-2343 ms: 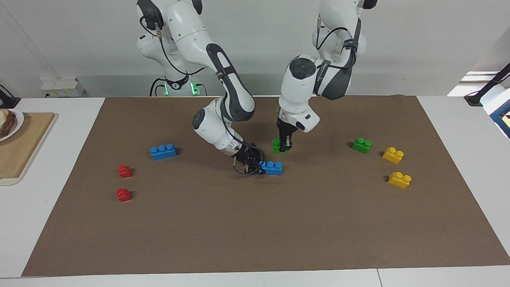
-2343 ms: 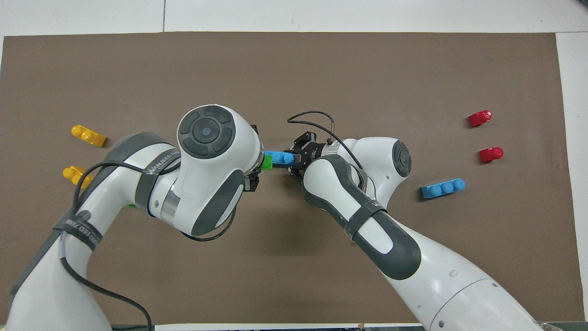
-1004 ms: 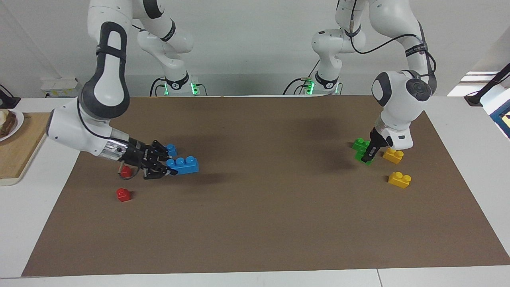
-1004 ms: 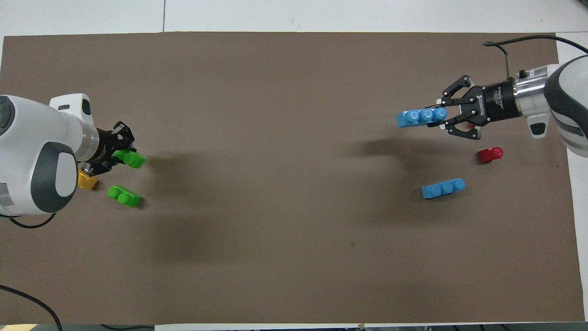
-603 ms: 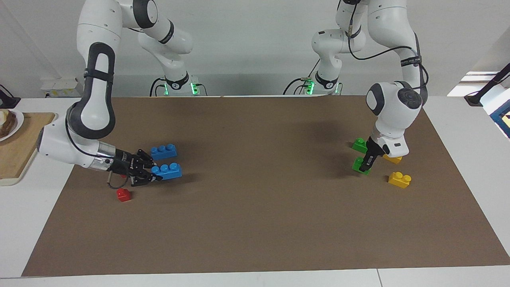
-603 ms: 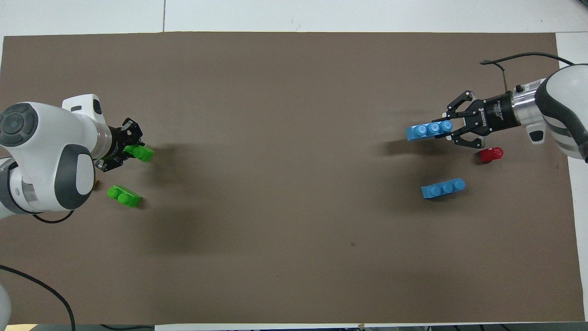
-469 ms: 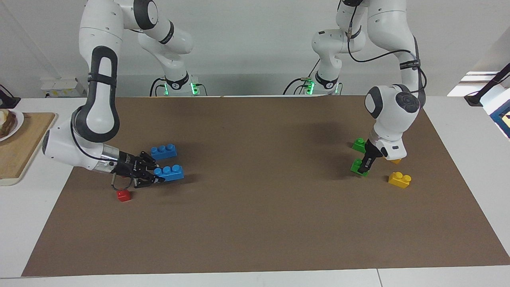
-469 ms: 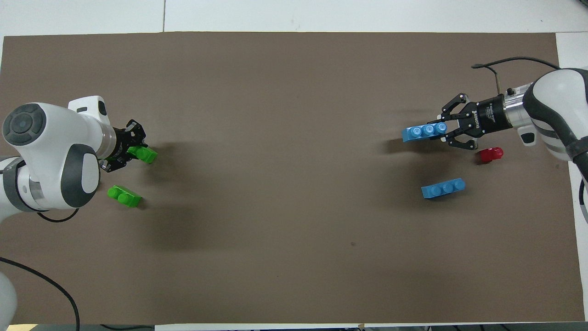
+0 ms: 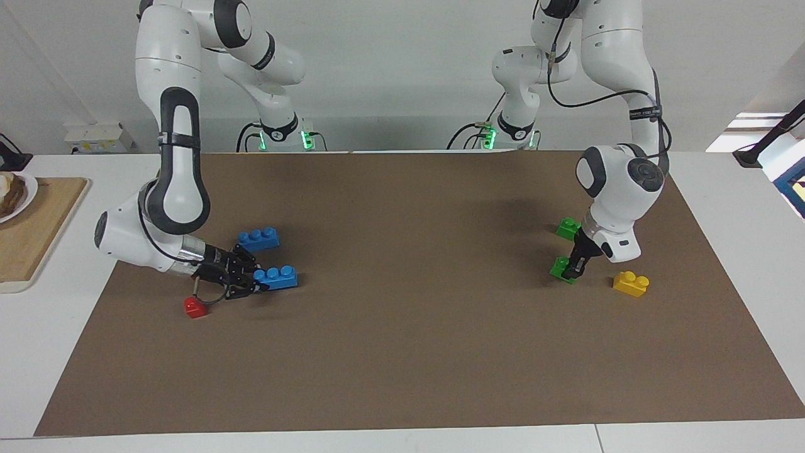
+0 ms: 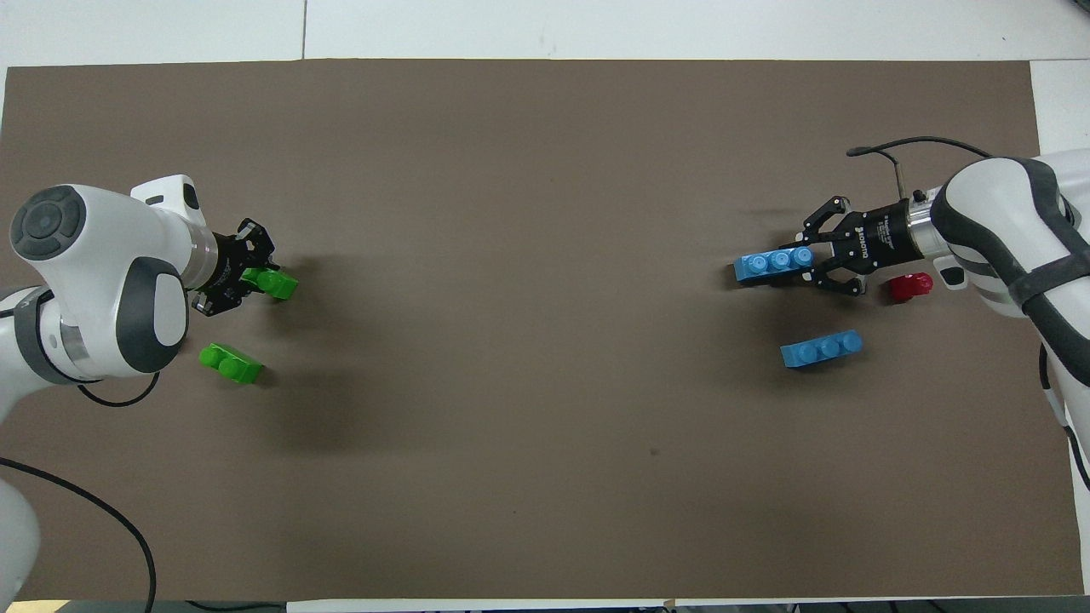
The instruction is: Remove green block with left arm and hold with right
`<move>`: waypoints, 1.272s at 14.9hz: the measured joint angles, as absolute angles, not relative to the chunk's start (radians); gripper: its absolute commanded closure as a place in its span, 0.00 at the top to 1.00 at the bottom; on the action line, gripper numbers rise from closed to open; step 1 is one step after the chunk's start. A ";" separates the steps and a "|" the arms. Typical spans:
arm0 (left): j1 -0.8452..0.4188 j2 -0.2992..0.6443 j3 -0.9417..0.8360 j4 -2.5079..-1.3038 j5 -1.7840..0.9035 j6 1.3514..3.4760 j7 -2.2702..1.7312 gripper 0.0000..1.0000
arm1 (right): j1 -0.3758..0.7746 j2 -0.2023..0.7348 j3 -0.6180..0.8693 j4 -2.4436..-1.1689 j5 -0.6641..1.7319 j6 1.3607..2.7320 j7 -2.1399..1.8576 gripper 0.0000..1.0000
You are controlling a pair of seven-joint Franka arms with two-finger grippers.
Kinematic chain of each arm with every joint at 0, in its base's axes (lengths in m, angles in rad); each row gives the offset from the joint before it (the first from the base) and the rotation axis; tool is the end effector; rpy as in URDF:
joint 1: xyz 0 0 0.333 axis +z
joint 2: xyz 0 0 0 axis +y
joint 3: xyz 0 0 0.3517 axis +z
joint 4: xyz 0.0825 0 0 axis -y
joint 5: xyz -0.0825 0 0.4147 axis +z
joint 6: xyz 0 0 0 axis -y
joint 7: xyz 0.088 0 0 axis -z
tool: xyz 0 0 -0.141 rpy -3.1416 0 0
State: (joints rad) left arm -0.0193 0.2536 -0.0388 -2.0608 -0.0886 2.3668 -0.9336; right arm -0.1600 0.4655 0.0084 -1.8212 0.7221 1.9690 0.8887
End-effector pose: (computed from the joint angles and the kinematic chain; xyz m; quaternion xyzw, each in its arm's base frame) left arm 0.6233 -0.0390 0.2968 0.8910 0.4519 0.0056 0.0447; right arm 0.6560 -0.0364 0.2572 -0.7081 0.6210 0.2469 0.2280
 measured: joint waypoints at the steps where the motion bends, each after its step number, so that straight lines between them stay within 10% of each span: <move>1: -0.019 0.254 -0.039 -2.061 -0.089 2.367 -0.934 0.00 | -0.160 0.465 0.009 -1.823 0.722 1.969 0.889 0.00; 3: -0.019 0.254 -0.039 -2.061 -0.090 2.367 -0.932 0.03 | -0.160 0.465 0.009 -1.823 0.722 1.969 0.889 0.06; 4: -0.019 0.254 -0.039 -2.061 -0.090 2.367 -0.931 0.40 | -0.158 0.465 0.011 -1.823 0.722 1.969 0.889 0.54; 5: -0.019 0.254 -0.039 -2.061 -0.090 2.366 -0.928 0.99 | -0.153 0.465 0.012 -1.823 0.722 1.969 0.889 0.71; 19: -0.019 0.094 -0.040 -1.970 -0.086 2.124 -0.803 1.00 | -0.141 0.308 0.003 -1.767 0.644 1.907 0.954 0.97</move>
State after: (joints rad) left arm -0.0195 0.0943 -0.0400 -1.9698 -0.0858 2.1238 -0.8030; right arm -0.1411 0.3081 0.0030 -1.7666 0.6440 1.9072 0.9542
